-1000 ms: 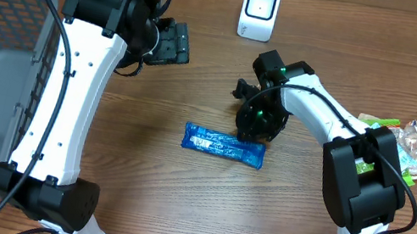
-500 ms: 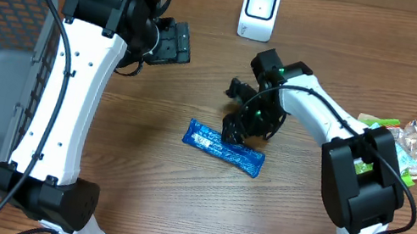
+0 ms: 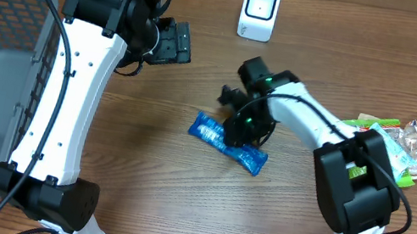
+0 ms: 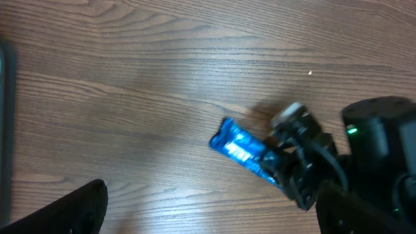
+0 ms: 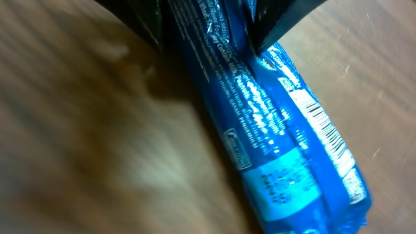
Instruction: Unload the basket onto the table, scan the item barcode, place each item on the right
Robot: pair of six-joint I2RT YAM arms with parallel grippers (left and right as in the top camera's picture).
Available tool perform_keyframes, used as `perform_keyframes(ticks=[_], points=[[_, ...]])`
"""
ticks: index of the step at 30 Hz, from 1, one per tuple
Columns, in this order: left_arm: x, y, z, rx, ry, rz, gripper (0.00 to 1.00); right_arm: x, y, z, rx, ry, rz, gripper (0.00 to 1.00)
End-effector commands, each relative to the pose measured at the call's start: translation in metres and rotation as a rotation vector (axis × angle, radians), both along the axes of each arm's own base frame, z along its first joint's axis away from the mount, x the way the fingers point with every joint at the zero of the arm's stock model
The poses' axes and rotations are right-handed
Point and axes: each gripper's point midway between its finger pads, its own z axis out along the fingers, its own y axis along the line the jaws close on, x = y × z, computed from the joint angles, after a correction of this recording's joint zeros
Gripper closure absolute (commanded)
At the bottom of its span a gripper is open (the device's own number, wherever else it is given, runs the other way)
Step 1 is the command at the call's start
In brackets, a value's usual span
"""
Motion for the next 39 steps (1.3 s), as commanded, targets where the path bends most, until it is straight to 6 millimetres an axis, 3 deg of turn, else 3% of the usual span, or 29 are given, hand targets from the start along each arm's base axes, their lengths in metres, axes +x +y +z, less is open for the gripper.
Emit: perform_keyframes(ticks=[1, 3, 5, 9, 14, 19, 23, 31, 35, 39], points=[[0.003, -0.001, -0.005, 0.009, 0.007, 0.009, 0.07, 0.013, -0.042, -0.015, -0.126, 0.088, -0.347, 0.64], [0.004, -0.002, -0.004, 0.004, 0.001, 0.01, 0.07, 0.013, -0.053, -0.014, -0.144, 0.156, -0.495, 0.64], [0.005, -0.002, -0.004, -0.001, -0.002, 0.021, 0.07, 0.01, -0.062, -0.012, -0.16, 0.239, -0.644, 0.58], [0.005, -0.002, -0.004, -0.005, 0.0, 0.035, 0.07, 0.024, -0.058, -0.006, -0.05, 0.266, -0.683, 0.5], [0.005, -0.002, -0.004, -0.015, 0.003, 0.063, 0.12, 0.04, -0.065, -0.006, 0.01, 0.159, -0.53, 0.47], [0.009, -0.004, -0.012, -0.031, 0.03, 0.128, 0.15, 0.029, -0.055, -0.011, 0.03, 0.102, -0.321, 0.49], [0.011, -0.006, -0.022, -0.022, 0.059, 0.125, 0.16, 0.022, -0.052, -0.015, 0.026, 0.108, -0.298, 0.64], [0.016, -0.007, -0.033, -0.015, 0.084, 0.125, 0.12, 0.008, -0.057, -0.022, 0.003, 0.15, -0.296, 0.79], [0.016, -0.007, -0.033, -0.015, 0.083, 0.125, 0.11, 0.009, -0.057, -0.021, 0.005, 0.148, -0.298, 0.95], [0.017, -0.007, -0.033, -0.016, 0.081, 0.125, 0.0, 0.013, -0.057, -0.018, 0.022, 0.145, -0.31, 0.96]])
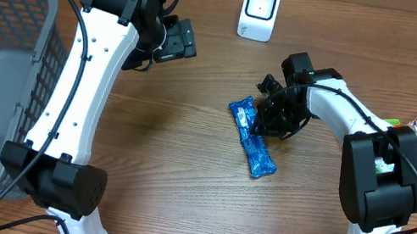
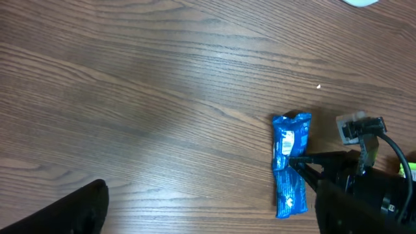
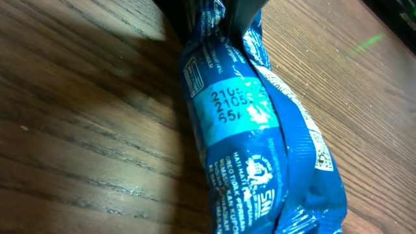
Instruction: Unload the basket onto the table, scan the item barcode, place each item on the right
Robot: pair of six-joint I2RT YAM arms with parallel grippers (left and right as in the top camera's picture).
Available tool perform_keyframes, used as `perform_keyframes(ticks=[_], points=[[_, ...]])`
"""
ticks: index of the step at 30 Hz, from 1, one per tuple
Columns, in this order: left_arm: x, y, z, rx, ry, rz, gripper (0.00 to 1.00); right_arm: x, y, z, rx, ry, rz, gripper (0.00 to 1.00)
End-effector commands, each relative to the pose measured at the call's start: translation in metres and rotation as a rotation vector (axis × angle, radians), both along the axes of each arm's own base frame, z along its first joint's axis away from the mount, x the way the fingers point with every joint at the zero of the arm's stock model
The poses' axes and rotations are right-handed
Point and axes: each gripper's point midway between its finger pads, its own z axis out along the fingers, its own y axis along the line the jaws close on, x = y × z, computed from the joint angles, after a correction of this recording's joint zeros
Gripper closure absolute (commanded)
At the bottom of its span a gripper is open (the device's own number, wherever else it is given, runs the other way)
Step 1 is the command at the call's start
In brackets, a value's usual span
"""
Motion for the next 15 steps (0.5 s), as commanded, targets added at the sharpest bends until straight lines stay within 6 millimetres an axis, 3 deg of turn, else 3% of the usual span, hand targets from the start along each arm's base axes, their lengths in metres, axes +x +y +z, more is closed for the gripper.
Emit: perform_keyframes(ticks=[1, 11, 15], points=[[0.001, -0.004, -0.005, 0.01, 0.009, -0.002, 0.0, -0.007, -0.011, -0.014, -0.051, 0.033, -0.004, 0.96], [0.001, -0.003, -0.005, 0.01, 0.009, -0.003, 0.0, 0.013, 0.0, 0.053, 0.066, -0.097, -0.026, 0.96], [0.001, -0.003, -0.005, 0.01, 0.009, -0.003, 0.0, 0.021, 0.003, 0.106, 0.116, -0.202, -0.096, 0.96]])
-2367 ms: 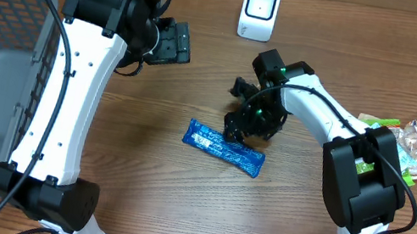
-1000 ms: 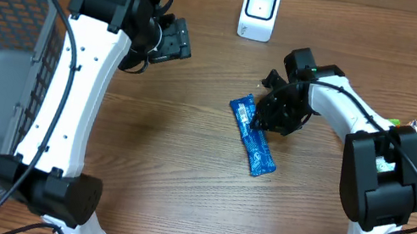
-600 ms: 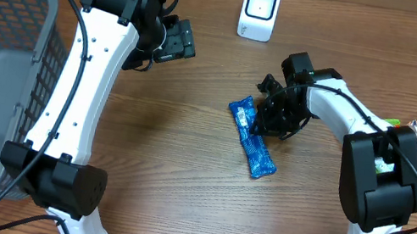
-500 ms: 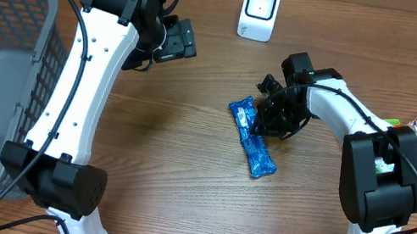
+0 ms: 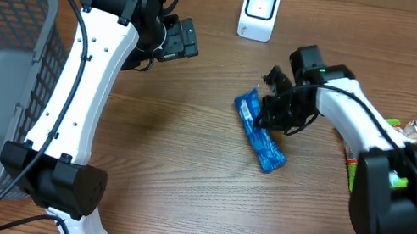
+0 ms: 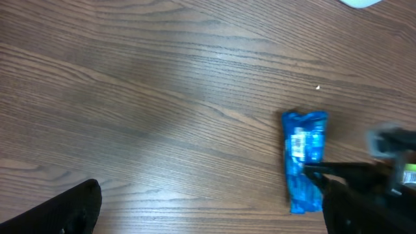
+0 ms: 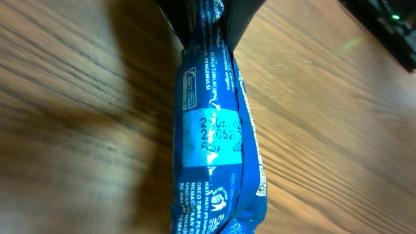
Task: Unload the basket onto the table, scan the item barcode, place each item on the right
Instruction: 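Lift the blue wrapper up to the white scanner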
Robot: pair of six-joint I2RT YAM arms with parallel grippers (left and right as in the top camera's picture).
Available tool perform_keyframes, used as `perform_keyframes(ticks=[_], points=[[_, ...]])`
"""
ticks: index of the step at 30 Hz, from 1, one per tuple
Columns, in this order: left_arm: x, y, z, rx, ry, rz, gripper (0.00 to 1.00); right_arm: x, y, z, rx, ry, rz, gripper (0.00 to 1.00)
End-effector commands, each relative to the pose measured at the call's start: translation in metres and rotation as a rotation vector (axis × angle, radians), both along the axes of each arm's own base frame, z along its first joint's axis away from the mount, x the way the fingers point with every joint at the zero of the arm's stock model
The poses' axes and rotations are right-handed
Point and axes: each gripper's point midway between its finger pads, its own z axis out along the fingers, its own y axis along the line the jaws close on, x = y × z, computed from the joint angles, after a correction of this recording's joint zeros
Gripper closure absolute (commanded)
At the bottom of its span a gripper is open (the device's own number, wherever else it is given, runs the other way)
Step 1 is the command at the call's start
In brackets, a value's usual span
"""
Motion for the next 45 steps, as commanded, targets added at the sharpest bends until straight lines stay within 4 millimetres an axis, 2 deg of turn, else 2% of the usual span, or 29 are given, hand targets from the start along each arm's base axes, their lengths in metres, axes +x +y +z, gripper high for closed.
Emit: perform_keyframes(ticks=[1, 4, 9, 15, 24, 38, 41, 45], points=[[0.0, -0.004, -0.005, 0.011, 0.011, -0.004, 0.0, 0.015, 0.004, 0.072, 0.08, -0.152, -0.074, 0.96], [0.0, -0.004, -0.005, 0.011, 0.011, -0.005, 0.0, 0.018, 0.006, 0.101, 0.112, -0.198, -0.114, 0.96], [0.0, -0.004, -0.005, 0.011, 0.011, -0.005, 0.0, 0.017, 0.028, 0.153, 0.303, -0.226, -0.072, 0.96], [0.0, -0.004, -0.005, 0.011, 0.011, -0.005, 0.0, 0.019, 0.036, 0.188, 0.428, -0.318, 0.045, 0.96], [0.0, -0.004, -0.005, 0.011, 0.011, -0.005, 0.0, 0.025, 0.039, 0.239, 0.472, -0.521, 0.131, 0.96], [0.0, -0.004, -0.005, 0.011, 0.011, -0.005, 0.0, 0.075, -0.001, 0.221, 0.134, -0.7, -0.03, 0.96], [0.0, -0.004, -0.005, 0.011, 0.011, -0.005, 0.0, 0.093, -0.013, 0.221, 0.053, -0.763, -0.078, 0.96], [0.0, -0.004, -0.005, 0.011, 0.011, -0.005, 0.0, 0.117, -0.016, 0.213, -0.042, -0.835, -0.121, 0.96]])
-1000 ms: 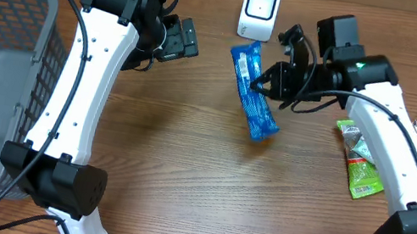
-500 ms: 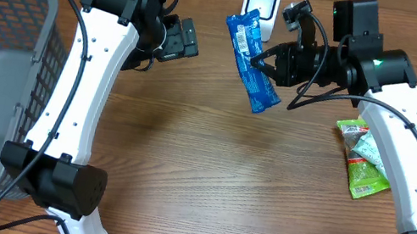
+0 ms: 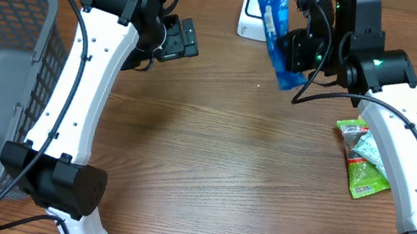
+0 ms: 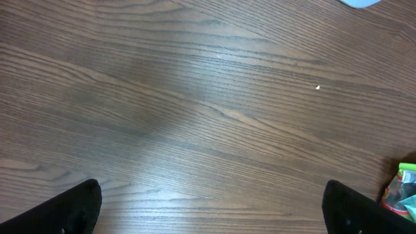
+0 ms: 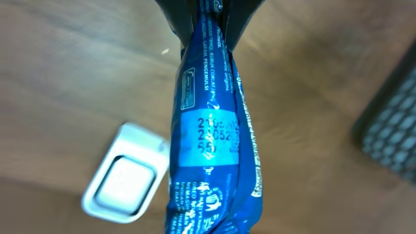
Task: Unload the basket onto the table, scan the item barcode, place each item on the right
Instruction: 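Lift the blue wrapper up to the white scanner, then hold the blue wrapper barcode over the white scanner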
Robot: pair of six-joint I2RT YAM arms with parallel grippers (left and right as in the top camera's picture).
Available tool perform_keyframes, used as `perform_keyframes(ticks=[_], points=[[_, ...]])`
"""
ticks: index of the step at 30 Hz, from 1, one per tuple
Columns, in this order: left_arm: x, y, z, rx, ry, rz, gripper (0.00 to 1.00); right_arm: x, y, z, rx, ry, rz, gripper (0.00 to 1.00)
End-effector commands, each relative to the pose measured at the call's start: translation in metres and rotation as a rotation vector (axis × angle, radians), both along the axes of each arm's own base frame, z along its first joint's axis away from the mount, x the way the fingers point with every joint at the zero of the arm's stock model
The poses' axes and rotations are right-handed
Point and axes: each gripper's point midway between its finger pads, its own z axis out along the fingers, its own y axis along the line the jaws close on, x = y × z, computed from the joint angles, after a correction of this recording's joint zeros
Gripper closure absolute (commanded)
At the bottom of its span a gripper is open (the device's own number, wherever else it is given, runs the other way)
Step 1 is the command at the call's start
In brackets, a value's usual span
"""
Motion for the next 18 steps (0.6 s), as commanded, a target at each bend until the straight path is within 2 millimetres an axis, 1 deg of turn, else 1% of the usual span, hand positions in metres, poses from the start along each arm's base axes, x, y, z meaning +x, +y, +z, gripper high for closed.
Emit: perform_keyframes(ticks=[1, 3, 6, 7, 8, 10, 12, 14, 16, 18], points=[[0.0, -0.003, -0.005, 0.011, 0.011, -0.005, 0.0, 0.029, -0.009, 0.011, -0.102, -0.123, -0.111, 0.96], [0.0, -0.003, -0.005, 0.011, 0.011, -0.005, 0.0, 0.053, -0.015, -0.001, -0.174, -0.177, -0.197, 0.96], [0.0, -0.003, -0.005, 0.011, 0.011, -0.005, 0.0, 0.085, -0.024, -0.013, -0.257, -0.265, -0.324, 0.96], [0.0, -0.003, -0.005, 0.011, 0.011, -0.005, 0.0, 0.099, -0.029, -0.016, -0.283, -0.307, -0.384, 0.96], [0.0, -0.003, -0.005, 0.011, 0.011, -0.005, 0.0, 0.115, -0.03, -0.024, -0.286, -0.343, -0.421, 0.96], [0.0, -0.003, -0.005, 0.011, 0.011, -0.005, 0.0, 0.132, -0.028, -0.035, -0.28, -0.383, -0.452, 0.96], [0.0, -0.003, -0.005, 0.011, 0.011, -0.005, 0.0, 0.151, -0.025, -0.052, -0.329, -0.45, -0.435, 0.96], [0.0, -0.003, -0.005, 0.011, 0.011, -0.005, 0.0, 0.162, -0.025, -0.063, -0.394, -0.503, -0.412, 0.96], [0.0, -0.003, -0.005, 0.011, 0.011, -0.005, 0.0, 0.176, -0.021, -0.083, -0.527, -0.585, -0.334, 0.96], [0.0, -0.003, -0.005, 0.011, 0.011, -0.005, 0.0, 0.182, -0.023, -0.094, -0.628, -0.623, -0.294, 0.96]])
